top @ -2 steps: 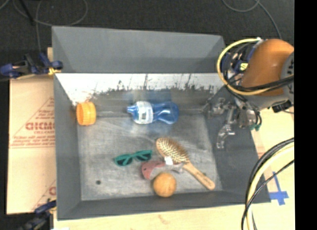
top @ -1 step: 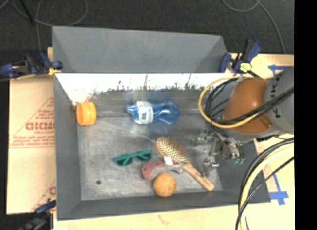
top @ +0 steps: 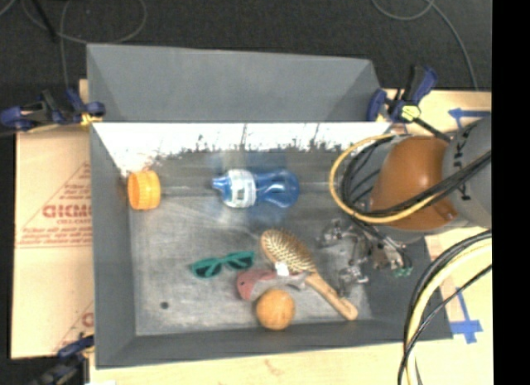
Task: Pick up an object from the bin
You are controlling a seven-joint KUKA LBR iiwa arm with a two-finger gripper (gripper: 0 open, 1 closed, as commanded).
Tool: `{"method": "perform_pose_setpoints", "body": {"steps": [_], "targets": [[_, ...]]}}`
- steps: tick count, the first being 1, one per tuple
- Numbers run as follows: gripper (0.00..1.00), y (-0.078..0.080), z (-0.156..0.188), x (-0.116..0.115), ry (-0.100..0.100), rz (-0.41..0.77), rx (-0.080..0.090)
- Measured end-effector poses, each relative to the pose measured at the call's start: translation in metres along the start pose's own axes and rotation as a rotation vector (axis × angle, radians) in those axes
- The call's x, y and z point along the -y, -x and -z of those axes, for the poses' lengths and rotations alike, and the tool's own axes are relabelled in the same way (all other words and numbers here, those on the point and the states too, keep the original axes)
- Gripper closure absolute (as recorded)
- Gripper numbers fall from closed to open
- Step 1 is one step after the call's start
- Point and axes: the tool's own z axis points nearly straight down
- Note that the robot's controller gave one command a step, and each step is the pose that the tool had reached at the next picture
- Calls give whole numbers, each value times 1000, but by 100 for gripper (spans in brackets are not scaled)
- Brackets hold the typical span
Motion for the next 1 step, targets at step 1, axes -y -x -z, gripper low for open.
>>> {"method": "perform_pose_setpoints", "body": {"steps": [1], "targets": [[0, -1, 16, -55, 8, -51, -16]]}}
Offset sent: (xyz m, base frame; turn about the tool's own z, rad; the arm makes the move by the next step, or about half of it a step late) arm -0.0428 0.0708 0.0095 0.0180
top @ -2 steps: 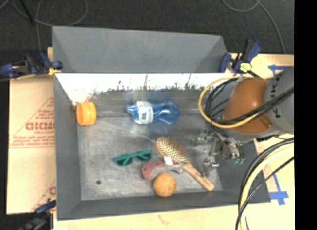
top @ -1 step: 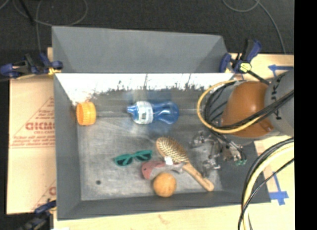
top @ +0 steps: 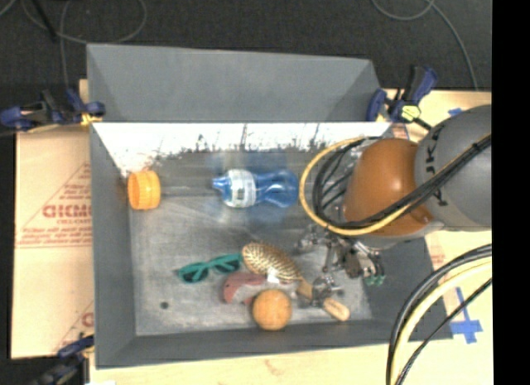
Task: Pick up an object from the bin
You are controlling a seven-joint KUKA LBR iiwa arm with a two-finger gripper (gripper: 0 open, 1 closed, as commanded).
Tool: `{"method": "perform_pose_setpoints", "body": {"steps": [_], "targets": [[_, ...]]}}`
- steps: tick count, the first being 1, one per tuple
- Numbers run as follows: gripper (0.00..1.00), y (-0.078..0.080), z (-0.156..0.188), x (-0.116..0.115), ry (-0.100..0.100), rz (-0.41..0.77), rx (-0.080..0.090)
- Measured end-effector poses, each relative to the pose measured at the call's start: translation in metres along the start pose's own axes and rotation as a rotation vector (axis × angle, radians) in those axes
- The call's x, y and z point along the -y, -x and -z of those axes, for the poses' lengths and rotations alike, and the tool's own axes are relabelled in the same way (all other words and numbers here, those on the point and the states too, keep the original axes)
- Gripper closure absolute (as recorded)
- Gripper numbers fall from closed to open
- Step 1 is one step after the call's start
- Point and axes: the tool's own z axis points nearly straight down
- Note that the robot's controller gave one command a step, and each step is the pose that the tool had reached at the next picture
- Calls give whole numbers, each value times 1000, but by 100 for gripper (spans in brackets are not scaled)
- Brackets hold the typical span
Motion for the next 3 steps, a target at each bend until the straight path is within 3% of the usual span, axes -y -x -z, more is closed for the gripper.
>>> {"method": "perform_pose_setpoints", "body": {"steps": [1, 2, 3], "targets": [[100, -26, -4, -20, -1, 33, 3], [100, -26, -4, -20, -1, 34, 3], [100, -21, 54, -21, 1, 41, -9]]}}
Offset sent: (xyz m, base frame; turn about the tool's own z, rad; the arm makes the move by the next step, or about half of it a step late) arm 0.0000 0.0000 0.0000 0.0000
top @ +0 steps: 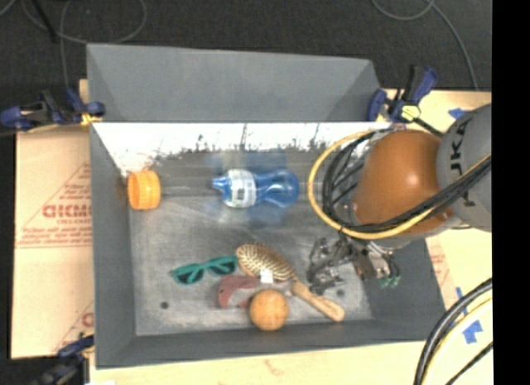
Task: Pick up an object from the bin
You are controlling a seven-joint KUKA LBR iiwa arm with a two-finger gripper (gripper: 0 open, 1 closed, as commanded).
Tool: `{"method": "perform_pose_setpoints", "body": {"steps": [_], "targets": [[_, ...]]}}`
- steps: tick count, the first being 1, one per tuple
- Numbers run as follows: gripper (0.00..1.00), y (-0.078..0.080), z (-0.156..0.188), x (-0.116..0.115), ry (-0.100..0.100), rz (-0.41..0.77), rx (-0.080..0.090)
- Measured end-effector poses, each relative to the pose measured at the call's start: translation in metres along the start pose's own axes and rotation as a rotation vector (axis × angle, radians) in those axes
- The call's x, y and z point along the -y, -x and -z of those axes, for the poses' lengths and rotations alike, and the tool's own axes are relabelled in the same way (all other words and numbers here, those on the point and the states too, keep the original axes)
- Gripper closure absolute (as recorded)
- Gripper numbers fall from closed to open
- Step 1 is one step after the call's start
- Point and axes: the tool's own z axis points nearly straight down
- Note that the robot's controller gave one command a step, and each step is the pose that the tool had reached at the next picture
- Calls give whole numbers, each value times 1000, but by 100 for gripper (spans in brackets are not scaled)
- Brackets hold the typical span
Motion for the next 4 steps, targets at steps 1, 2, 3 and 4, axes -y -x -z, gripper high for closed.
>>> {"method": "perform_pose_setpoints", "body": {"steps": [1, 2, 3, 4], "targets": [[0, 14, 80, 11, -2, -10, 7], [0, 14, 80, 11, -2, -9, 7], [100, 15, -47, -52, 1, 77, 5], [100, 15, -47, -52, 1, 77, 5]]}}
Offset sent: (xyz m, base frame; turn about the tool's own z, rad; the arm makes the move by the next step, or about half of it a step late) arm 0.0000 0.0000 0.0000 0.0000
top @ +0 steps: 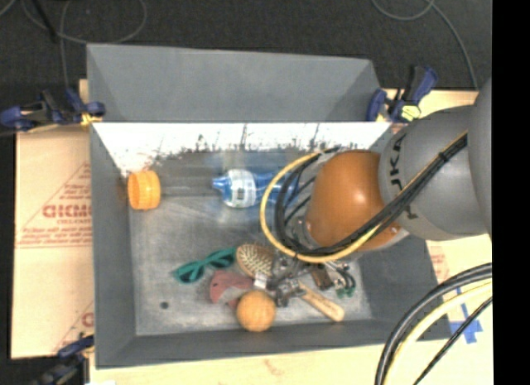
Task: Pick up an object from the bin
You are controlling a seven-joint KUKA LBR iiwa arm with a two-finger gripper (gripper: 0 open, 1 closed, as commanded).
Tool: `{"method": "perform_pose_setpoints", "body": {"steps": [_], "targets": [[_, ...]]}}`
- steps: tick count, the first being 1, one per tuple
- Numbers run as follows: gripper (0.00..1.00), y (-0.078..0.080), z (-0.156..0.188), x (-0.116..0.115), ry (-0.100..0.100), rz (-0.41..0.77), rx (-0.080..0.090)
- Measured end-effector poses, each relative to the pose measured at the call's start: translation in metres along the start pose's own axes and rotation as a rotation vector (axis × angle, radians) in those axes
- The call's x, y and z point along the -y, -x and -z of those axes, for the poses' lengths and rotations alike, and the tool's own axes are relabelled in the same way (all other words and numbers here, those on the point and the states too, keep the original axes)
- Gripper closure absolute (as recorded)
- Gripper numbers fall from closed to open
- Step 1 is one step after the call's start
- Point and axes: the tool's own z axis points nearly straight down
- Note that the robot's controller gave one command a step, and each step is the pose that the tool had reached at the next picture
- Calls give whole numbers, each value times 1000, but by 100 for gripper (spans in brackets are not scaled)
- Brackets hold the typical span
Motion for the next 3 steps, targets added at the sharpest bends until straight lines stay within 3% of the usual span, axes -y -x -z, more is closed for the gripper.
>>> {"method": "perform_pose_setpoints", "body": {"steps": [1, 2, 3], "targets": [[100, 24, 19, 9, 1, 177, -7], [100, 17, 240, 29, -2, 4, 6], [100, 17, 238, 29, -1, 5, 3]]}}
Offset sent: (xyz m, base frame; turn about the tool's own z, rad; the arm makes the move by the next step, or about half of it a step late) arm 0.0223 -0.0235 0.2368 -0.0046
